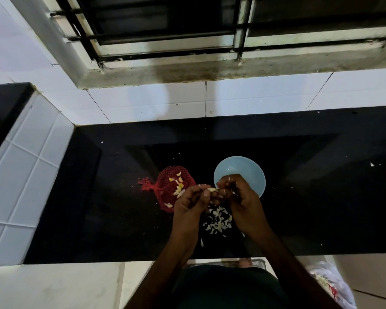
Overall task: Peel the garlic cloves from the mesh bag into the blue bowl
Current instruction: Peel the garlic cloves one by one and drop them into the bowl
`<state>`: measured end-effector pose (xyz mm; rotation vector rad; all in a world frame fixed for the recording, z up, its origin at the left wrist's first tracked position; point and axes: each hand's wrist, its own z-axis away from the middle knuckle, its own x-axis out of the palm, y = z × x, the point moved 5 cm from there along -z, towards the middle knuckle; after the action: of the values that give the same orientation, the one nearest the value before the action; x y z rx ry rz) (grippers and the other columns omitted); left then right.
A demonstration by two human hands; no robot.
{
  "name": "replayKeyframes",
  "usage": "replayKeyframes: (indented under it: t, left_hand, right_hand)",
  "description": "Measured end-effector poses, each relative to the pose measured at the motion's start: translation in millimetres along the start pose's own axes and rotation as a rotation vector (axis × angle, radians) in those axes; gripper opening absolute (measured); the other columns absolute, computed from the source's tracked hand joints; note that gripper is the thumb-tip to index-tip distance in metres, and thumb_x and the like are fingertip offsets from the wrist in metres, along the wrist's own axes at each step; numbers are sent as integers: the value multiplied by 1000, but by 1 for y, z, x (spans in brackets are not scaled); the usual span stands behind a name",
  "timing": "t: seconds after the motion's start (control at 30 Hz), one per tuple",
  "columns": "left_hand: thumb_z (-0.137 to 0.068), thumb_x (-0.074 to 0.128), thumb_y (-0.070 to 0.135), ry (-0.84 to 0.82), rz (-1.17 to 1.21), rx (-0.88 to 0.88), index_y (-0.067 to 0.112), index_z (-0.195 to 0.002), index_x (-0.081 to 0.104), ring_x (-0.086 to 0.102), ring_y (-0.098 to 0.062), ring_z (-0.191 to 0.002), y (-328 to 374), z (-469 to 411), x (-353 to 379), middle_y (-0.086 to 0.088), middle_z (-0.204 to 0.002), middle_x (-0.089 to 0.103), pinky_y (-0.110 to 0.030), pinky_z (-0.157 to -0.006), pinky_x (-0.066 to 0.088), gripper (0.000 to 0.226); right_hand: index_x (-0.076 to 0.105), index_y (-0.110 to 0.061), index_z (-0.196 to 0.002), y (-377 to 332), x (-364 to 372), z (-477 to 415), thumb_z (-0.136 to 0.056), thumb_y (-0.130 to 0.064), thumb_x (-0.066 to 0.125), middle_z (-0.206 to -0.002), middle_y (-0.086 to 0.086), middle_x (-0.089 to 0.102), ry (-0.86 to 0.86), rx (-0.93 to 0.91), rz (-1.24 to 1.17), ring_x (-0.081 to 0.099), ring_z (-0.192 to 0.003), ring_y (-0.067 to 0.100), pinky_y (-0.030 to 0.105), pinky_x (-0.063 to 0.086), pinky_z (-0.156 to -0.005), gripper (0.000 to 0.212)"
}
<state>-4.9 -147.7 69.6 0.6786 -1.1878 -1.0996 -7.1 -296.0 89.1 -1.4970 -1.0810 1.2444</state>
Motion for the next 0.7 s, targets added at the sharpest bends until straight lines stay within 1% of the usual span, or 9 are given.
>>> replayKeyframes:
  t: [0.07,0.13,0.23,0.3,0.37,0.43,0.53,0.6,0.7]
  left_hand:
    - [-90,64,18,-1,-6,-2,3,-111,67,69,-17,-86,0,1,0,-12,-101,74,-22,-74,54,26]
    - [-90,64,22,-7,-69,5,4,-112,67,69,-16,-91,-1,2,-1,-11,-103,74,-23,-77,54,29]
    - [-93,64,22,-25,-197,67,5,-111,68,70,-19,-97,1,3,0,-10,-104,74,-28,-83,56,26]
    - [-94,62,22,-28,-277,125,5,-109,67,70,-17,-94,4,3,0,-7,-102,74,-26,-81,55,23]
    - [-99,57,20,-49,-366,175,7,-107,65,68,-15,-90,5,2,1,-2,-98,72,-26,-79,55,18]
    - [-106,50,17,-105,-443,217,10,-107,60,64,-18,-86,4,3,4,-3,-96,66,-32,-79,54,13]
    - [-110,40,15,-196,-532,259,9,-108,54,55,-14,-78,5,9,12,-1,-91,58,-35,-71,50,16]
    - [-111,37,18,-210,-601,287,11,-105,53,50,-12,-72,8,11,15,-1,-84,54,-37,-65,46,19]
    - [-110,36,27,-203,-738,339,17,-96,51,46,-9,-70,12,10,15,-1,-80,52,-32,-61,40,23]
  right_hand:
    - [65,-15,-103,-2,1,1,-99,-6,60,-103,-8,66,-39,-37,48,65,-101,17,34,56,-85,11]
    - [63,-16,-101,-5,3,2,-98,-15,63,-101,-7,64,-81,-36,63,64,-97,17,35,57,-79,3]
    - [60,-17,-97,-9,3,3,-96,-21,66,-96,-7,61,-75,-46,65,64,-90,18,38,58,-74,7]
    - [58,-19,-96,-12,1,1,-95,-18,69,-96,-6,60,-76,-38,68,64,-89,19,35,58,-73,11]
    - [58,-18,-94,-13,0,-1,-94,-14,71,-96,-7,60,-99,-39,96,65,-88,18,30,57,-72,14]
    - [58,-18,-92,-17,-1,-3,-92,-8,71,-96,-8,58,-134,-77,173,64,-90,15,27,56,-72,17]
    - [58,-18,-91,-21,-1,-4,-91,-3,70,-97,-10,57,-170,-146,254,61,-92,13,33,55,-75,19]
    - [59,-15,-91,-23,-2,-5,-90,0,70,-96,-10,56,-191,-176,262,60,-93,14,35,54,-76,19]
    - [61,-12,-92,-24,-3,-6,-89,2,70,-95,-8,57,-224,-209,257,60,-92,14,37,53,-76,17]
